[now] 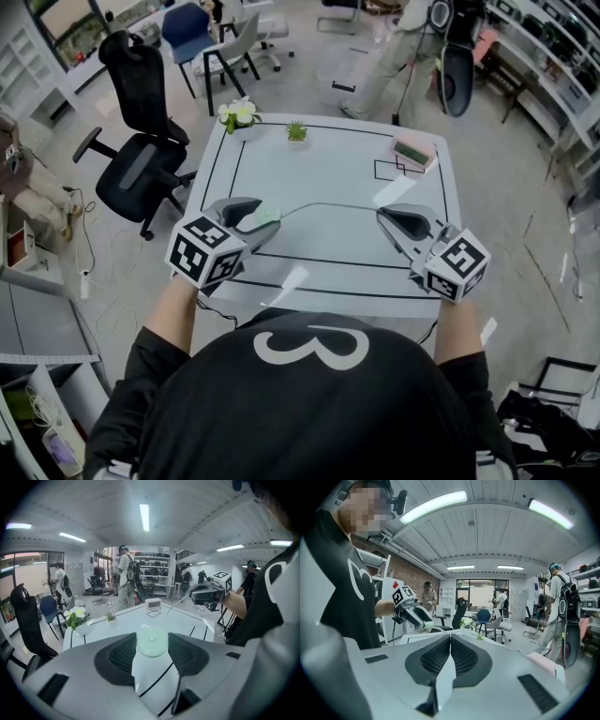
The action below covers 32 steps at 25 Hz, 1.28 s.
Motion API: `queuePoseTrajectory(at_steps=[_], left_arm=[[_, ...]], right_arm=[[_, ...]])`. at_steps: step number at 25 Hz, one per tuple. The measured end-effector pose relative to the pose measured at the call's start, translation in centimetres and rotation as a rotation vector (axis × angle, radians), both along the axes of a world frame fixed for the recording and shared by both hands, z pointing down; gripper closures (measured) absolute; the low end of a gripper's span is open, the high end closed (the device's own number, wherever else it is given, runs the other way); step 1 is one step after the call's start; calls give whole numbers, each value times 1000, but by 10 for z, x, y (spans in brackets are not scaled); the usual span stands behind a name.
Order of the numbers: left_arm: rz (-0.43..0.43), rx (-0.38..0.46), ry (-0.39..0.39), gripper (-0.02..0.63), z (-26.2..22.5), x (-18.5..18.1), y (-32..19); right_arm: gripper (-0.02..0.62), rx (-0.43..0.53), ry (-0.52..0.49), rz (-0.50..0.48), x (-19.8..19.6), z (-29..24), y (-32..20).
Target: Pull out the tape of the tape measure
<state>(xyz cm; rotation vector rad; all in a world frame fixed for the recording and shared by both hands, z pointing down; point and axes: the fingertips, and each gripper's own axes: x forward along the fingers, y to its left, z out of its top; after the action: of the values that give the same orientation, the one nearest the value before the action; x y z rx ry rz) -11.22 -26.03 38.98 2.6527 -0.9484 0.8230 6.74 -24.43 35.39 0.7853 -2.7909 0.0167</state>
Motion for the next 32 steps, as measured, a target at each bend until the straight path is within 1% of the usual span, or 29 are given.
queuePoseTrajectory(at_steps=[3, 6, 9, 12, 16, 20, 24, 26, 28, 32], left_arm=[[-3, -16, -22, 393, 8, 3, -2], [-7, -42, -28, 393, 19, 5, -5], [-14, -72, -40, 393, 34, 9, -10], [-17, -98, -83, 393, 57, 11, -16], [-29, -140, -128, 393, 90, 8, -19], [-45, -167, -160, 393, 122, 5, -30], [-58, -204, -184, 393, 151, 4, -38], [-54, -216, -210, 393, 164, 3, -38], [-42, -217, -240, 393, 174, 0, -37], [-60, -207, -229, 391, 177, -1, -39]], right_arm=[[578, -14, 5, 16, 6, 6, -2], [578, -40, 12, 36, 12, 15, -3], [578, -65, 50, 54, 16, 33, -5], [578, -98, 92, 87, 16, 58, -11], [577, -175, 138, 147, 14, 100, -23], [577, -278, 198, 189, 12, 144, -35], [577, -386, 285, 216, 8, 186, -40], [577, -428, 321, 219, 3, 201, -39], [577, -454, 347, 220, -2, 211, -37], [575, -463, 379, 241, -2, 218, -39]])
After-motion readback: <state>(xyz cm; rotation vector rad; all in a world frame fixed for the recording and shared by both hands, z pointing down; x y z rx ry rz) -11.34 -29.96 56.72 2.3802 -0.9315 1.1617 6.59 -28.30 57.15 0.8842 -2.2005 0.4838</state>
